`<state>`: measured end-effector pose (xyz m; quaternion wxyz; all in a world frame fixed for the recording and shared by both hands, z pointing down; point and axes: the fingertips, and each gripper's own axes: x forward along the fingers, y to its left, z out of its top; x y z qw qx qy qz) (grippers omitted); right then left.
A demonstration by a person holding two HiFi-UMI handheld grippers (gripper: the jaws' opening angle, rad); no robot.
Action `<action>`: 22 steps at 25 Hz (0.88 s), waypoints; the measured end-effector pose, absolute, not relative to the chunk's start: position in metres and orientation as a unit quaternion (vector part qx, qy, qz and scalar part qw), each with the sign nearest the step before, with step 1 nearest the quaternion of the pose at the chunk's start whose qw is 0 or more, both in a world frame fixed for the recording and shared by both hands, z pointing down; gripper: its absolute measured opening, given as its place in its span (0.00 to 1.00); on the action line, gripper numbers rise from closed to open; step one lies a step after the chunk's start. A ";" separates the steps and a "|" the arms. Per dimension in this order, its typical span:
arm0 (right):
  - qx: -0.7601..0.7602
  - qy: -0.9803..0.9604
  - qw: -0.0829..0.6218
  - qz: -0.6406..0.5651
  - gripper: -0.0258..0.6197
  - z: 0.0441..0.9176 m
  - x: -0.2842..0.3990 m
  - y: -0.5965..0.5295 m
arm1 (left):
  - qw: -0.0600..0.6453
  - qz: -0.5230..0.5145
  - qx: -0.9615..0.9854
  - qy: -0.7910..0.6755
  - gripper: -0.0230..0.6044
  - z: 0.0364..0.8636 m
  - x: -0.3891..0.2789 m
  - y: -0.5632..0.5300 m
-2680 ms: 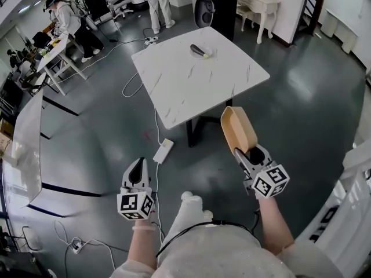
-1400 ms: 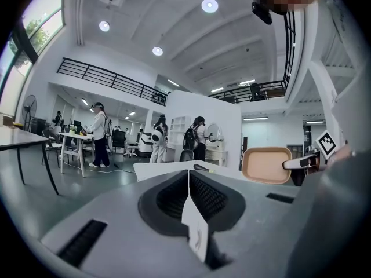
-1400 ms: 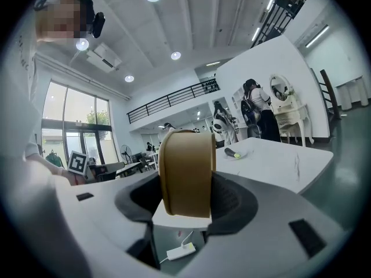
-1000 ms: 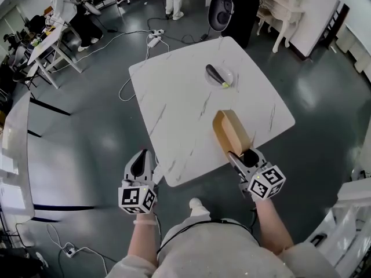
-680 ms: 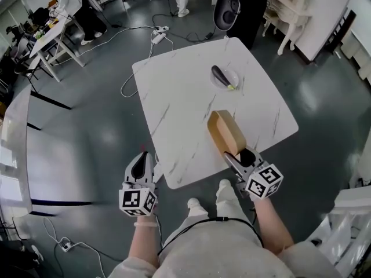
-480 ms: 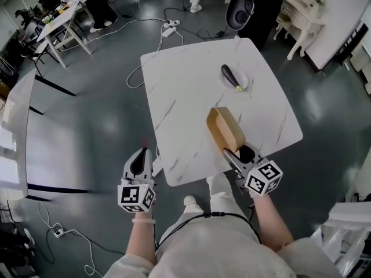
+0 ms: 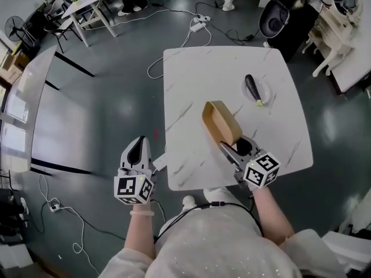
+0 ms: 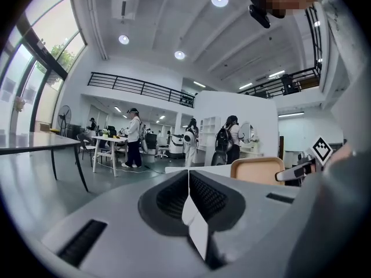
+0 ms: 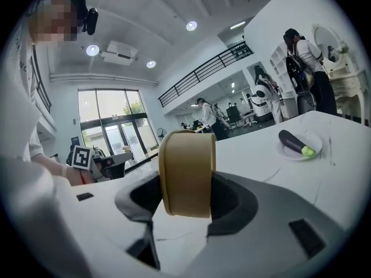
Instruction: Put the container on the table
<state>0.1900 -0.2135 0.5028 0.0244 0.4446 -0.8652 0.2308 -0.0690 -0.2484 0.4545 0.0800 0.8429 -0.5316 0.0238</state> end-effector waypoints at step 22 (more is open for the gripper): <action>0.368 -0.768 -0.147 0.503 0.40 0.541 0.148 -0.277 | 0.097 0.048 0.825 -0.555 0.05 0.478 -0.070 -0.260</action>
